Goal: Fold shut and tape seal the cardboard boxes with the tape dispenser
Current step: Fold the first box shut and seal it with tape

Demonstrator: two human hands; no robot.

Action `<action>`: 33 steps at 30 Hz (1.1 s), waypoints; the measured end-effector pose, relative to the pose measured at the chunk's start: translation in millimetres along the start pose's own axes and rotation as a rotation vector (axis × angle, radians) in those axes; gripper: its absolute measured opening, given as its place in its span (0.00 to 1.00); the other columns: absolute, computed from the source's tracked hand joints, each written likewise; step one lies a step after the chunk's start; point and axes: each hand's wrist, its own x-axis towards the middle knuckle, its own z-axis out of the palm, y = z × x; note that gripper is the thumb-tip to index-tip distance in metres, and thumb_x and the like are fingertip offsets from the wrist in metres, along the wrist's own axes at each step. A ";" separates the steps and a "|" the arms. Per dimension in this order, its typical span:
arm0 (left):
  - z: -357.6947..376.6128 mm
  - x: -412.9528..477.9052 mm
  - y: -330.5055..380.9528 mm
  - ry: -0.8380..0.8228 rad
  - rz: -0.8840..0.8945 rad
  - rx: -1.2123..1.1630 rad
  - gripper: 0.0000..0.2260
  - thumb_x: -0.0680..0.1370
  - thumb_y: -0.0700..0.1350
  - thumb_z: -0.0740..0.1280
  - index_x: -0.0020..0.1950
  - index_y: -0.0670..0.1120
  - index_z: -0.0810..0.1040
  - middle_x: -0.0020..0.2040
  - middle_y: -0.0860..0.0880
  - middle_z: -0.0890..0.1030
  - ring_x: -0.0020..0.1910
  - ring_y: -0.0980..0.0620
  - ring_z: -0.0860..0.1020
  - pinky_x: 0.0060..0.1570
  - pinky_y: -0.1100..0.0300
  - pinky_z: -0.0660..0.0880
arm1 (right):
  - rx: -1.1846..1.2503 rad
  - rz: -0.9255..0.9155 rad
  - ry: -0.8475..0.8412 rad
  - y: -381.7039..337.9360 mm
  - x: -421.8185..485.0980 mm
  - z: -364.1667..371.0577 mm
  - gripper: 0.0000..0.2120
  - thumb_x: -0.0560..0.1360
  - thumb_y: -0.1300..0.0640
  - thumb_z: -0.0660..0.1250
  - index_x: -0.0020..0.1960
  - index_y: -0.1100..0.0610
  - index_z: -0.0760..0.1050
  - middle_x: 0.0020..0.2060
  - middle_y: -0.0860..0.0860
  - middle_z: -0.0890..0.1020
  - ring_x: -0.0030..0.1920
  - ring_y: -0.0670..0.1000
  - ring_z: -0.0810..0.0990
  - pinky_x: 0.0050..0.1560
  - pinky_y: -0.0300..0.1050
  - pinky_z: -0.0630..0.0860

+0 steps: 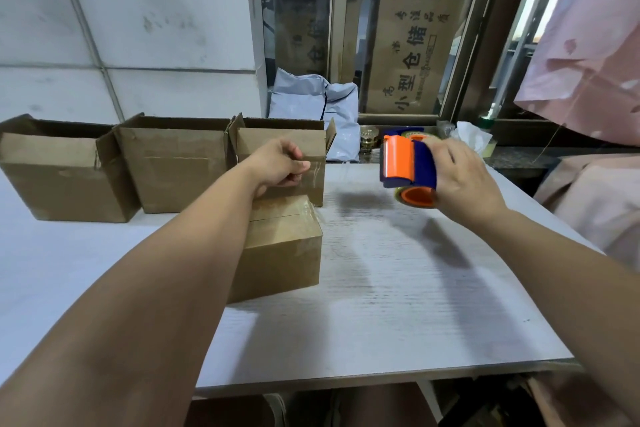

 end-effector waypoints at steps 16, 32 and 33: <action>9.6 -14.6 30.6 0.104 0.229 0.252 0.09 0.73 0.40 0.72 0.48 0.44 0.73 0.32 0.52 0.77 0.35 0.53 0.77 0.45 0.58 0.76 | -0.448 0.166 -0.318 -37.2 -5.7 14.8 0.35 0.76 0.47 0.63 0.74 0.55 0.48 0.58 0.58 0.67 0.57 0.57 0.68 0.57 0.49 0.65; 40.5 -51.2 90.7 0.542 0.824 1.178 0.15 0.74 0.29 0.63 0.59 0.40 0.70 0.41 0.44 0.71 0.31 0.44 0.68 0.28 0.54 0.70 | 0.208 0.442 -0.261 -79.8 21.2 -13.6 0.34 0.73 0.39 0.67 0.71 0.44 0.54 0.57 0.52 0.77 0.52 0.57 0.78 0.41 0.48 0.73; 43.4 -55.0 92.5 0.513 0.831 1.215 0.16 0.75 0.30 0.62 0.61 0.40 0.69 0.44 0.43 0.72 0.33 0.44 0.69 0.30 0.53 0.70 | 0.263 0.451 -0.244 -79.5 20.9 -14.1 0.33 0.72 0.39 0.68 0.70 0.44 0.56 0.57 0.51 0.78 0.53 0.56 0.78 0.42 0.48 0.74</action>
